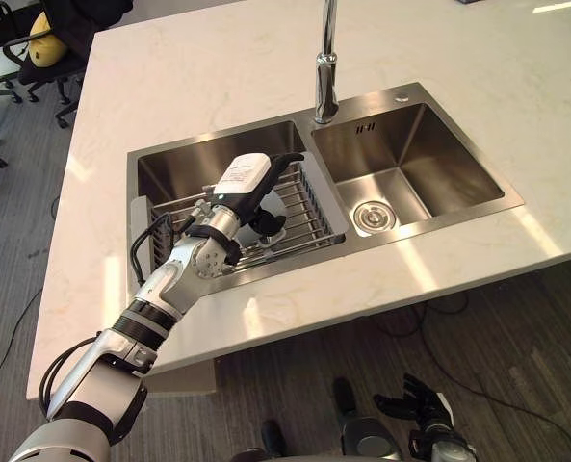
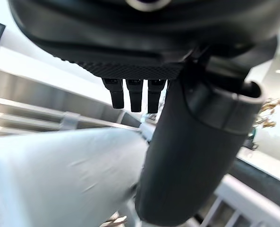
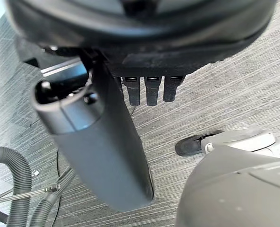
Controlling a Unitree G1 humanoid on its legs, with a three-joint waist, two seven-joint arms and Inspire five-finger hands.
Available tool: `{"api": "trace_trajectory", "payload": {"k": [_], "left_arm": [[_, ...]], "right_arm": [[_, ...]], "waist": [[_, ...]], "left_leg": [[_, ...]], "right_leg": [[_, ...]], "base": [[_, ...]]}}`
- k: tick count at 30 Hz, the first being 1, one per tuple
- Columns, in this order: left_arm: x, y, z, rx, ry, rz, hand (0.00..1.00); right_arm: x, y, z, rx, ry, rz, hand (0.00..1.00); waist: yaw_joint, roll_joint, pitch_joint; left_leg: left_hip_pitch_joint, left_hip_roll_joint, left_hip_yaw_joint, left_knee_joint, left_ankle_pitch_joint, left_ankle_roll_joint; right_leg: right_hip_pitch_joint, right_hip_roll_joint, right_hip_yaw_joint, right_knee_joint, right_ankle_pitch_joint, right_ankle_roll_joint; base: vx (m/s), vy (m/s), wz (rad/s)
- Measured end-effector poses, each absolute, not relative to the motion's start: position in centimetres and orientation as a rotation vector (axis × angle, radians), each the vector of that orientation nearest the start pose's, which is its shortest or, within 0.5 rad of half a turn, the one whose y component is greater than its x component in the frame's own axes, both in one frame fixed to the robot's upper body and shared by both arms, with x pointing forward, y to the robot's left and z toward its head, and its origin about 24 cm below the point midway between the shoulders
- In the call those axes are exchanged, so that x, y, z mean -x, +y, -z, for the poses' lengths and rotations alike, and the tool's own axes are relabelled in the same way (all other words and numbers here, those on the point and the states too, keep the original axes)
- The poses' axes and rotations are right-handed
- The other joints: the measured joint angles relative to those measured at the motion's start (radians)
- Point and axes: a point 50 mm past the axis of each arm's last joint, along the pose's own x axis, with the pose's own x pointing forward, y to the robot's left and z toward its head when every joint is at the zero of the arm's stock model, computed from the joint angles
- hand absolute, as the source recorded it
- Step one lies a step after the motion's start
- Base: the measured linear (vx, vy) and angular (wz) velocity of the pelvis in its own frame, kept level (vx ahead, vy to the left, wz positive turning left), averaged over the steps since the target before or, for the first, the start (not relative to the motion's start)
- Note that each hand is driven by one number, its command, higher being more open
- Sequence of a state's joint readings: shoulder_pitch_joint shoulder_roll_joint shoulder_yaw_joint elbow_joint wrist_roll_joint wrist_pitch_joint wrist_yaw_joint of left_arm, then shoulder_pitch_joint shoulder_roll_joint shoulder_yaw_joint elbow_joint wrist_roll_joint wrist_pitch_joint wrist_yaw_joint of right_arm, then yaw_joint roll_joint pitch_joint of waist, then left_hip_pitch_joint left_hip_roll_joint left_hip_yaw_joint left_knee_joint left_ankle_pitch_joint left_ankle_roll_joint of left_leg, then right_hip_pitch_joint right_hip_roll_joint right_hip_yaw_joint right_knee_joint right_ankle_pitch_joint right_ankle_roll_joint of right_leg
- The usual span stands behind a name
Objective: Walk over to the sink, pick up the cup, carry it to the dishwasher, place the cup inside the dishwasher, then close the dishwasher door
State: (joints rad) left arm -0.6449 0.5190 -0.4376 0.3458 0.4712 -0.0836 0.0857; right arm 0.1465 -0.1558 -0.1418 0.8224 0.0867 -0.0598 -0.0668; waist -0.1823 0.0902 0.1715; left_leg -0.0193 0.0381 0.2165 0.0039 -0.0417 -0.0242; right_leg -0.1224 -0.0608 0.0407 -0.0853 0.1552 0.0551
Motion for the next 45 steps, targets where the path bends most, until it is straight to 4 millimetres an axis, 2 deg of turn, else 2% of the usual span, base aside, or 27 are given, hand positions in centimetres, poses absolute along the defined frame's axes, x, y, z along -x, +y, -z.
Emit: {"api": "trace_trajectory", "payload": {"k": [4,10,17,22,31,45], "left_arm": [[-35.3,15.1,-13.0,-1.139,-0.326,0.21,0.9],[-35.5,16.0,-13.6,-1.118,-0.324,0.162,0.9],[-35.0,17.0,-12.3,-1.062,-0.273,0.121,0.9],[-34.1,18.0,-11.7,-0.995,-0.255,0.048,0.9],[-32.3,18.4,-10.5,-0.872,-0.242,-0.026,0.9],[-31.3,18.5,-10.1,-0.761,-0.247,-0.105,0.9]], "right_arm": [[-11.5,-23.7,13.4,0.042,0.884,0.333,0.9],[-11.6,-23.6,13.3,0.039,0.882,0.331,0.9],[-11.5,-23.6,13.4,0.038,0.886,0.331,0.9],[-11.3,-23.3,13.5,0.029,0.892,0.33,0.9],[-11.2,-22.8,13.7,0.014,0.899,0.327,0.9],[-11.1,-22.6,13.8,0.015,0.907,0.325,0.9]], "waist": [[0.001,0.001,0.006],[0.001,0.001,0.011],[0.002,0.001,0.012],[0.015,-0.004,0.015],[0.039,-0.016,0.022],[0.058,-0.03,0.018]], "left_leg": [[0.002,0.01,0.013,-0.002,-0.003,-0.005],[0.004,0.014,0.013,-0.003,-0.004,-0.006],[0.007,0.015,0.0,-0.002,-0.003,-0.005],[0.01,0.016,-0.017,-0.003,-0.001,-0.005],[0.017,0.013,-0.036,-0.005,0.0,-0.003],[0.017,0.014,-0.038,-0.009,0.002,-0.001]], "right_leg": [[-0.004,0.006,0.011,0.0,0.001,-0.001],[-0.004,0.011,0.009,0.0,0.001,-0.001],[0.007,0.008,-0.004,0.0,0.0,-0.001],[0.017,0.008,-0.021,0.0,-0.004,-0.003],[0.035,0.004,-0.046,0.0,-0.007,-0.001],[0.035,0.005,-0.048,-0.001,-0.008,-0.003]], "base": [[-0.02,-0.017,-0.09],[0.0,-0.004,-0.01],[-0.01,-0.003,0.05],[-0.01,-0.006,0.09],[0.0,-0.001,0.06],[-0.01,-0.001,0.0]]}}
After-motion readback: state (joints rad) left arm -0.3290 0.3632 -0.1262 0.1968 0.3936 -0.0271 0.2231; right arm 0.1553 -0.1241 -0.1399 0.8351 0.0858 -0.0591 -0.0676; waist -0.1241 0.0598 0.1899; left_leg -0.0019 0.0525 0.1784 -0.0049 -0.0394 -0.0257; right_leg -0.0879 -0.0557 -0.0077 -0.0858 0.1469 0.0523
